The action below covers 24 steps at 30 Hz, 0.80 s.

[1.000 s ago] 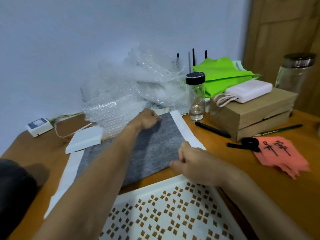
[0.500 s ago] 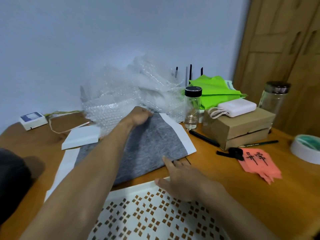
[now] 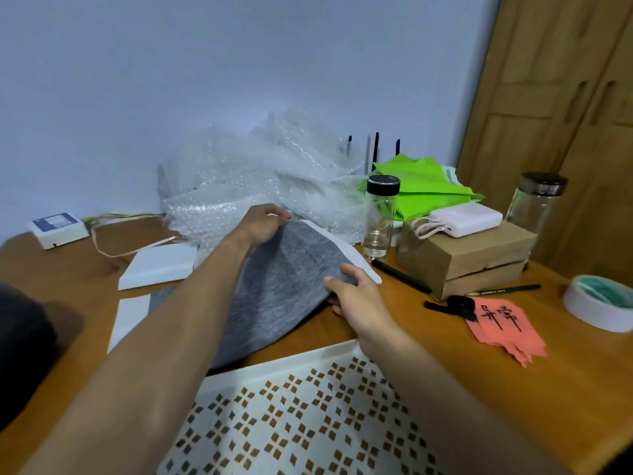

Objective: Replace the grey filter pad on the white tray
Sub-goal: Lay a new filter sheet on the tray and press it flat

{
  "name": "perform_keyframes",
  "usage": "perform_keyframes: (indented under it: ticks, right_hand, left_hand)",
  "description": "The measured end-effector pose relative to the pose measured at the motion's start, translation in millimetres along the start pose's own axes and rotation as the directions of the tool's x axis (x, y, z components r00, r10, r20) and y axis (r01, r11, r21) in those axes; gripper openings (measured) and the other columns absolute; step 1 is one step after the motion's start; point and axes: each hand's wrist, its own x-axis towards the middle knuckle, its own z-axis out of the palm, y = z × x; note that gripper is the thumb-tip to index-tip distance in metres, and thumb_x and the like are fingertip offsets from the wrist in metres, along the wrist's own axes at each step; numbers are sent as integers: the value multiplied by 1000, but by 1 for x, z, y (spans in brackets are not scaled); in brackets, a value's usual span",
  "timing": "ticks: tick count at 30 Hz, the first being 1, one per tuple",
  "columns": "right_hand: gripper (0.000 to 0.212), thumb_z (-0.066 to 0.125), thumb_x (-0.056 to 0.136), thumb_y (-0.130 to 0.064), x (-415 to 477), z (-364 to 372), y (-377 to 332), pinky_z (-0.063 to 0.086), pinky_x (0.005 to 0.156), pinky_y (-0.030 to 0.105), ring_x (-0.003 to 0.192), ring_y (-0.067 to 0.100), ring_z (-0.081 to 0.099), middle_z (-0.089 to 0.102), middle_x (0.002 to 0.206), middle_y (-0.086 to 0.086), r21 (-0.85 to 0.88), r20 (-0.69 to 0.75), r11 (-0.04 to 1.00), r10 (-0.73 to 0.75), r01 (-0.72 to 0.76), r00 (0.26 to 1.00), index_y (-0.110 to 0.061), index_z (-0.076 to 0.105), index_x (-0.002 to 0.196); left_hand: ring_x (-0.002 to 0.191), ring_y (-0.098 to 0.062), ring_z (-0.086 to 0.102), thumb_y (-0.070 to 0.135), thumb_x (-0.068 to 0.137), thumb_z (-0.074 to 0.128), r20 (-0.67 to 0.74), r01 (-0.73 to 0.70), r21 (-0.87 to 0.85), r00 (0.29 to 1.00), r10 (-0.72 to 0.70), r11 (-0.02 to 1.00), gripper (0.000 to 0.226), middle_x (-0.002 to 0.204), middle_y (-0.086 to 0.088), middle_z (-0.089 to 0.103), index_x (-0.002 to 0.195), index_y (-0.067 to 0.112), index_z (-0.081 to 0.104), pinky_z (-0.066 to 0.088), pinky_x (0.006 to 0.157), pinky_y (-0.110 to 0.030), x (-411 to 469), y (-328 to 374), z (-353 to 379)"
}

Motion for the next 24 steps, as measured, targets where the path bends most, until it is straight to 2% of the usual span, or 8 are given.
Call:
perform_keyframes:
  ticks: [5,8,11,14,16,19,22,24]
  right_hand:
    - [30,60,90,-7,7,12,-2,59,88,49,93,23,69,67,93,-4,-9,-200,999,-39,38,979,-24,67,114]
    - [38,55,90,0,-2,10,-3,58,86,54,95,27,70,63,85,-9,25,-233,998,-54,62,971,-27,70,112]
    - [41,53,92,1,-9,7,-1,55,89,58,102,31,68,65,87,-7,87,-229,993,-52,74,972,-25,69,119]
    - [38,56,94,-6,-14,5,-3,57,94,45,96,18,66,67,106,-5,81,-192,996,-21,38,981,-19,63,129]
    - [45,63,91,-13,-18,5,-5,53,98,40,107,19,62,64,122,2,59,-142,998,18,-9,990,-17,57,135]
    - [47,68,88,-17,-21,6,-5,53,96,43,106,23,63,65,118,3,-56,-124,998,11,-18,992,-15,58,133]
    - [15,68,87,-22,-24,7,-8,57,89,47,94,24,68,72,94,-1,-211,-150,977,-69,37,986,-22,72,101]
    - [6,67,84,-31,-24,8,-8,56,83,42,91,21,67,71,94,-2,-353,-158,933,-137,74,978,-26,70,83]
  left_hand:
    - [85,-9,59,0,96,56,-9,-12,61,1000,12,998,21,99,-4,67,102,3,76,46,69,-14,-4,7,-9]
    - [103,-17,58,-2,96,52,-13,-8,78,1000,9,997,25,109,-6,66,103,4,76,45,72,-17,-6,12,-16]
    - [109,-17,56,-1,97,50,29,-10,101,1000,8,995,29,109,-2,66,103,7,77,46,81,-20,-9,19,-25]
    - [113,-16,58,5,95,56,93,1,113,996,-12,994,25,101,9,69,99,11,80,45,102,-29,-12,29,-31]
    - [112,-13,56,3,94,54,134,-32,178,991,8,983,28,102,11,67,103,9,79,42,101,-27,-19,35,-34]
    - [109,-14,56,-5,88,45,209,-144,408,976,61,901,39,110,4,65,105,6,78,42,90,-26,-28,44,-37]
    - [98,-21,66,4,84,54,230,-230,624,968,105,747,26,102,-1,73,91,12,78,53,79,-31,-36,50,-39]
    - [94,-26,66,7,83,57,215,-268,721,963,161,639,19,107,-4,66,80,19,72,55,80,-35,-40,54,-37]
